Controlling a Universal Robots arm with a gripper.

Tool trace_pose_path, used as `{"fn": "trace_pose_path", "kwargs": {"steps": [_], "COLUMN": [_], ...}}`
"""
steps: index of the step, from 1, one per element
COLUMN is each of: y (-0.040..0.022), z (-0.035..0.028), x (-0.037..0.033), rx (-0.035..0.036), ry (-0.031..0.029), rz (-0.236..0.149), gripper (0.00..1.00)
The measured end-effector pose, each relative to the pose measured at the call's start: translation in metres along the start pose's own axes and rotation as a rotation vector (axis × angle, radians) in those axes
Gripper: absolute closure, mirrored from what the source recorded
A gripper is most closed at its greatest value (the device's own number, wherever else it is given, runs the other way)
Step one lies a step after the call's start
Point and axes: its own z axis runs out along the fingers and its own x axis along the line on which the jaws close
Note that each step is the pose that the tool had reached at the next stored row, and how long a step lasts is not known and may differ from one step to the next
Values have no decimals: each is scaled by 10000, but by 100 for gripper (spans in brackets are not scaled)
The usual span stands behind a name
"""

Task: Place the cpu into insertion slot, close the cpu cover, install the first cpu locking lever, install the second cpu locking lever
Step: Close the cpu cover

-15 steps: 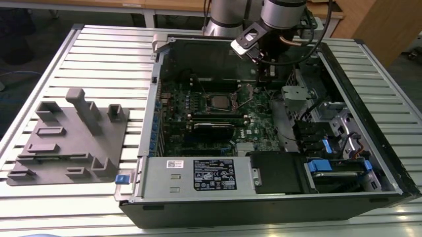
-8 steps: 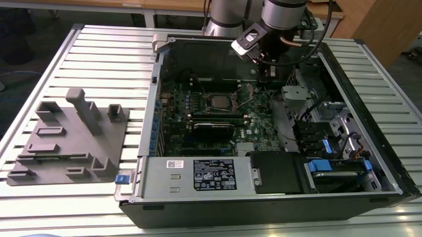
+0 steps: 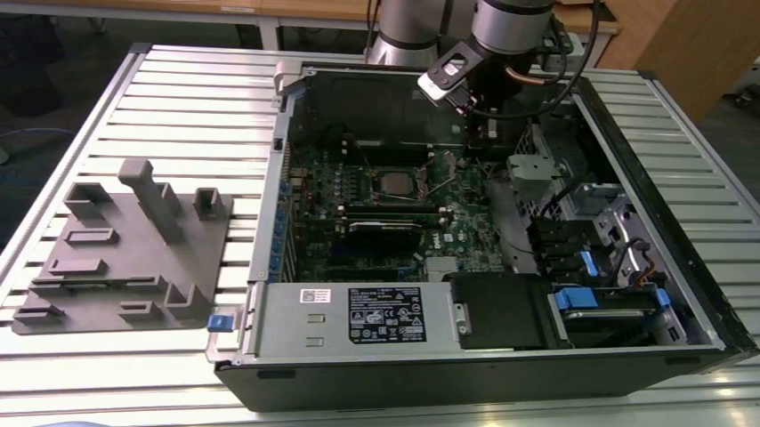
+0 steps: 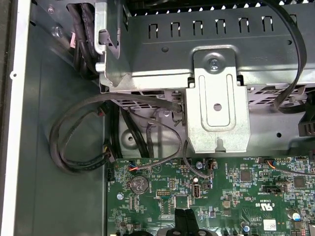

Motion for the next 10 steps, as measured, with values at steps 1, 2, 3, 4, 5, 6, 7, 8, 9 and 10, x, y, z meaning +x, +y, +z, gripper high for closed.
{"fn": "trace_pose_path", "kwargs": {"steps": [1, 2, 3, 4, 5, 6, 7, 8, 9, 10], "y": [0, 0, 0, 0, 0, -1, 0, -1, -1, -1], "z": [1, 3, 6, 9, 11, 10, 10, 17, 24, 24], "x": [0, 0, 0, 0, 0, 0, 0, 0, 0, 0], "rx": [0, 0, 0, -1, 0, 0, 0, 0, 0, 0], "ry": [0, 0, 2, 3, 1, -1, -2, 0, 0, 0], "rz": [0, 0, 0, 0, 0, 0, -1, -1, 0, -1], "gripper": [89, 89, 89, 89, 89, 89, 89, 89, 89, 89]}}
